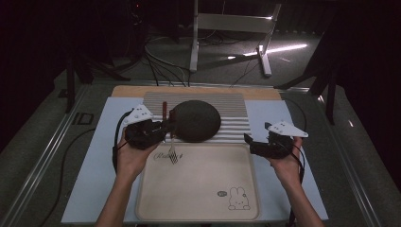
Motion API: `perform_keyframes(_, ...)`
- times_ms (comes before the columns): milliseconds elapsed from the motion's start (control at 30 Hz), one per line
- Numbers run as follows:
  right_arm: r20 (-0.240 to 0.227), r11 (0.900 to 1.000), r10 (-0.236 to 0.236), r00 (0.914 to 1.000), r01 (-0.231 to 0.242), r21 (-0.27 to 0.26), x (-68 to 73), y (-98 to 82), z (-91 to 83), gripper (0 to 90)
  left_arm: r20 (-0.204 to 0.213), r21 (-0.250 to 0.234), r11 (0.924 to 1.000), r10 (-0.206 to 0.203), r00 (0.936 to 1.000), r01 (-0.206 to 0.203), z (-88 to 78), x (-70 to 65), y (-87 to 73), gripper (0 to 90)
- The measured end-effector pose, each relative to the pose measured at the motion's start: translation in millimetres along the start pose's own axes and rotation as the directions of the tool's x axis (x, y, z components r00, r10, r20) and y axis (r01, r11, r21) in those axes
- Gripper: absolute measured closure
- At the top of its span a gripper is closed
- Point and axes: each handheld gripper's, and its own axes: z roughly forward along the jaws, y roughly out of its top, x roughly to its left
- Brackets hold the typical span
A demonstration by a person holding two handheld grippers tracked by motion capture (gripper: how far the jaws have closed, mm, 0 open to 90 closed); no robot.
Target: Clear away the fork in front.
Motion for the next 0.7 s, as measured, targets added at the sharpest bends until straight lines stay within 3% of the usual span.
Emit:
perform_keyframes(233,0.004,1.000,-0.001,1.0000,0.001,0.003,-0.5,-1.2,-0.5,13.2,0.027,0.018,0.9998,-0.014,0.9995,0.014,-10.1,2.1,-4.6,80.8)
perform_keyframes(700,0.014,1.000,0.007,0.9999,-0.007,0.003,-4.4,-2.8,-3.4,13.6,0.037,0.038,0.9987,-0.037,0.9986,0.035,-37.5,0.2,-25.9,80.8)
